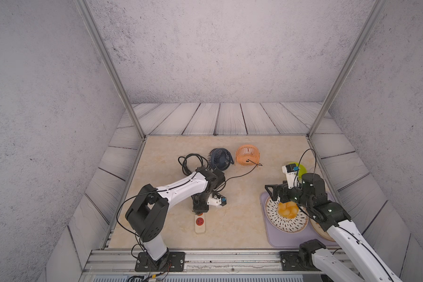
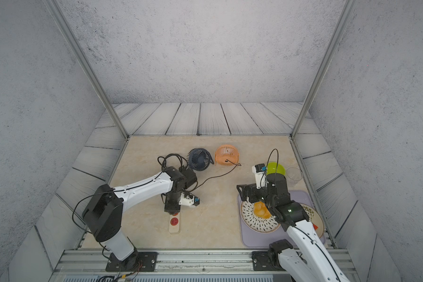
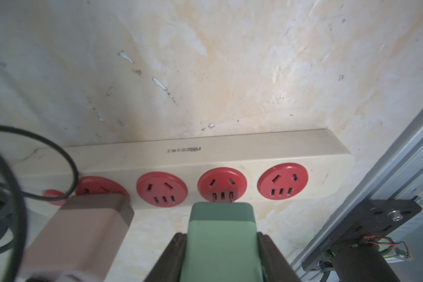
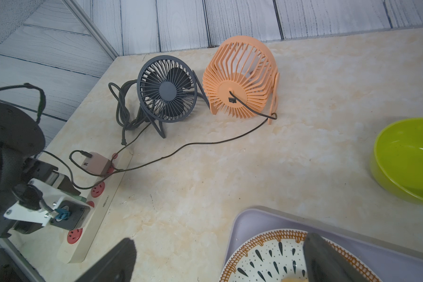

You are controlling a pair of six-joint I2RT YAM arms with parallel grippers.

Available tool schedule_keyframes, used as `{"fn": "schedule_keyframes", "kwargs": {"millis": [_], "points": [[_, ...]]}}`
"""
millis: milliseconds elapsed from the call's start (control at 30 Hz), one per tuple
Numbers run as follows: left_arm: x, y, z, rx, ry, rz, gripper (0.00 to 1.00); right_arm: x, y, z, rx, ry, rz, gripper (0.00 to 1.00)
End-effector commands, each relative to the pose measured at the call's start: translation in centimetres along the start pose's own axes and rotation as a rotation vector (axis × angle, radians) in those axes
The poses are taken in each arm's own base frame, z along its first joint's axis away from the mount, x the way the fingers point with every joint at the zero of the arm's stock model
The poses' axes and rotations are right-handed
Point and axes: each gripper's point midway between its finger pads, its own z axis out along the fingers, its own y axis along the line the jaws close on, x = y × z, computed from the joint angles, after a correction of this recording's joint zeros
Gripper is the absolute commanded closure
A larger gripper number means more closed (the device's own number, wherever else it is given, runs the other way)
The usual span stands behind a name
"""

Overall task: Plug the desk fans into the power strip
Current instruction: Insert the plug into the socket.

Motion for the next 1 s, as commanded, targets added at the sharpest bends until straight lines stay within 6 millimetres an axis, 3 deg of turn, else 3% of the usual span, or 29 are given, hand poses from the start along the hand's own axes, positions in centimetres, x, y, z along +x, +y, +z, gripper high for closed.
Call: {"fn": "schedule_keyframes", "kwargs": {"millis": [0,200,333,467,667,967], "points": [[-1.2,-1.0,4.7,0.124,-0.026,0.006,1.0,0.3,0.0,0.0,-0.007,0.002,0.001,0.01],[-0.6,0.0,5.4,0.051,-0.052,0.007,1.0,0.4,-0.1,0.1,-0.004,0.003,0.002,0.01],[-1.6,1.4,4.8,0.015,-0.056,-0.067,1.0,0.3,-0.1,0.1,-0.003,0.006,-0.001,0.01],[-3.2,0.2,3.7,0.048,-0.108,-0.075,1.0,0.4,-0.1,0.1,-0.003,0.006,-0.001,0.01],[-4.8,-1.2,4.5,0.066,-0.063,-0.029,1.0,0.3,-0.1,0.1,-0.002,0.005,-0.002,0.01],[-3.5,-2.0,6.7,0.069,-0.016,-0.001,1.0,0.4,-0.1,0.0,-0.003,0.0,0.001,0.01]]}}
